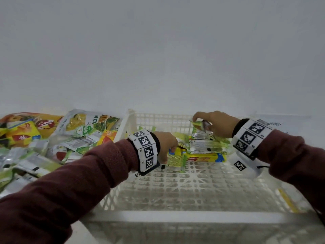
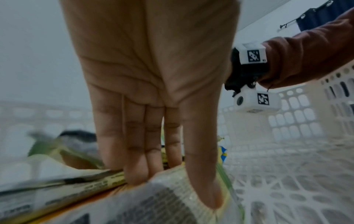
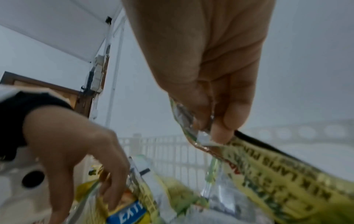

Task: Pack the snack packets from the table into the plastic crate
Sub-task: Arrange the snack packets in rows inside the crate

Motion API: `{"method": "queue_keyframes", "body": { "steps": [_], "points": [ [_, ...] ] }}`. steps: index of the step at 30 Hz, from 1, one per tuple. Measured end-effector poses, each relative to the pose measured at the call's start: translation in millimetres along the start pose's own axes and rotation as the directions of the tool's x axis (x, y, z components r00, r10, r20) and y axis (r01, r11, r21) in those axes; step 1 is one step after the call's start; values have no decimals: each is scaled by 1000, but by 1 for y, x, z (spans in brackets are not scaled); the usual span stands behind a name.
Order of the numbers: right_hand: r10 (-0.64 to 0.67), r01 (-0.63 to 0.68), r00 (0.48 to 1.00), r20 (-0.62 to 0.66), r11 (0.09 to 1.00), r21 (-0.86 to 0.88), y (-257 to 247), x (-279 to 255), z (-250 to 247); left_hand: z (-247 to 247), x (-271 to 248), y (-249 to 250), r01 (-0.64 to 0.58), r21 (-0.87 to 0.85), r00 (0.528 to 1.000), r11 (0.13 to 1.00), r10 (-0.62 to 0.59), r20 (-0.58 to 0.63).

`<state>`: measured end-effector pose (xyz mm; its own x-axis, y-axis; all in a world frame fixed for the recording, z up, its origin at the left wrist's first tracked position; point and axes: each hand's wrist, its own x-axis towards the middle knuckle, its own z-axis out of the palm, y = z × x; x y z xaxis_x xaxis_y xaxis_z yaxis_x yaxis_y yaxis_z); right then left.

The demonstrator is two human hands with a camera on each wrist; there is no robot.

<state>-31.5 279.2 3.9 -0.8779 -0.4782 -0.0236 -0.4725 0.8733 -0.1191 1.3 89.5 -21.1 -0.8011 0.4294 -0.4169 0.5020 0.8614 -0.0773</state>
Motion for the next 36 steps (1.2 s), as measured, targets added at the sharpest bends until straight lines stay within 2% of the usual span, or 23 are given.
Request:
{"method": "queue_keyframes", "body": {
  "steps": [4, 8, 11, 14, 19, 21, 24, 27, 31, 34, 36],
  "points": [
    [18, -28, 999, 33, 948, 318, 0, -13, -17, 4, 1, 7, -32, 73, 999, 997, 29, 37],
    [54, -115, 992, 114, 755, 645, 2, -21, -23, 5, 1, 8, -56, 108, 998, 993, 51, 45],
    [75, -149, 989, 131, 636, 758, 5, -26, -19, 2, -3, 5, -48, 38, 999, 998, 47, 27],
    [94, -185, 983, 161, 574, 797, 11, -29, -12, -4, -9, 3, -45, -39, 998, 998, 44, -38],
    [179, -253, 967, 179, 635, 730, 16, -35, -3, -17, -21, 3, -104, -258, 992, 961, 82, -93],
    [187, -221, 974, 127, 673, 705, 19, -36, -4, -19, -24, 3, -119, -359, 992, 926, 92, -92],
    [149, -125, 989, 15, 766, 630, 21, -37, -8, -19, -24, 2, -146, -417, 988, 897, 112, -106],
    [98, -60, 995, -27, 779, 624, 18, -41, -10, -16, -20, 0, -167, -459, 986, 873, 144, -85],
    [65, -67, 998, 26, 778, 625, 16, -45, -8, -8, -14, -1, -154, -513, 974, 844, 218, 66],
    [119, -169, 985, 122, 781, 601, 16, -45, -1, -1, -5, -6, -134, -446, 964, 885, 220, 147],
    [147, -264, 960, 238, 758, 596, 16, -43, 9, 1, 1, -17, -107, -376, 951, 920, 205, 230]
  ]
}}
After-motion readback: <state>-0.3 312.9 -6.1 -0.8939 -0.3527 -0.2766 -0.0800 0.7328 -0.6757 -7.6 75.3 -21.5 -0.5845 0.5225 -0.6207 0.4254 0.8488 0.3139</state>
